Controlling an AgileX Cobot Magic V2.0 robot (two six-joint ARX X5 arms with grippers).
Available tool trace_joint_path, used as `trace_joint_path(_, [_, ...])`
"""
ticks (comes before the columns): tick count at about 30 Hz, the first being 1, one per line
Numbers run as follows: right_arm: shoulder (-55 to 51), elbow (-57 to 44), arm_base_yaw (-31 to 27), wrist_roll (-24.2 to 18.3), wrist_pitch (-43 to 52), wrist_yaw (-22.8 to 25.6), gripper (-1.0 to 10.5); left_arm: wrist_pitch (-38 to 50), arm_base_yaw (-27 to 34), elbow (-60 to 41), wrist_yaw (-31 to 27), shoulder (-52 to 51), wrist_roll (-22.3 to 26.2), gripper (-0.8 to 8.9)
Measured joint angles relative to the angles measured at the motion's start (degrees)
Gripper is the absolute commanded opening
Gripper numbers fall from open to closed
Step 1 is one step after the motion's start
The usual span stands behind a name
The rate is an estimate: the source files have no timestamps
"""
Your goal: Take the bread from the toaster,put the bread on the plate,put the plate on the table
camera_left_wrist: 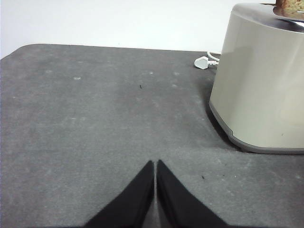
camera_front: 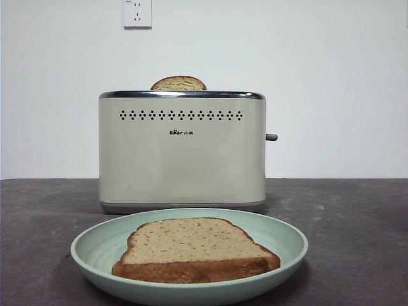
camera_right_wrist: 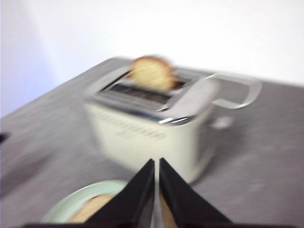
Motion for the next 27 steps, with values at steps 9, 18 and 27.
trace_joint_path(9, [-9.4,-12.8,-17.2,-6.1,12.2,-0.4,0.0,0.0,0.0,0.0,0.0,0.0,0.0,0.08])
trace_joint_path(18, [-21.6,-33.0,-21.2,-6.9,26.2,1.2,0.0,0.0,0.0,0.0,0.0,0.0,0.0,0.08])
trace_joint_path(27, [-27.7,-40.6,-22.6,-6.9,26.9,5.1,0.0,0.0,0.0,0.0,0.0,0.0,0.0,0.08])
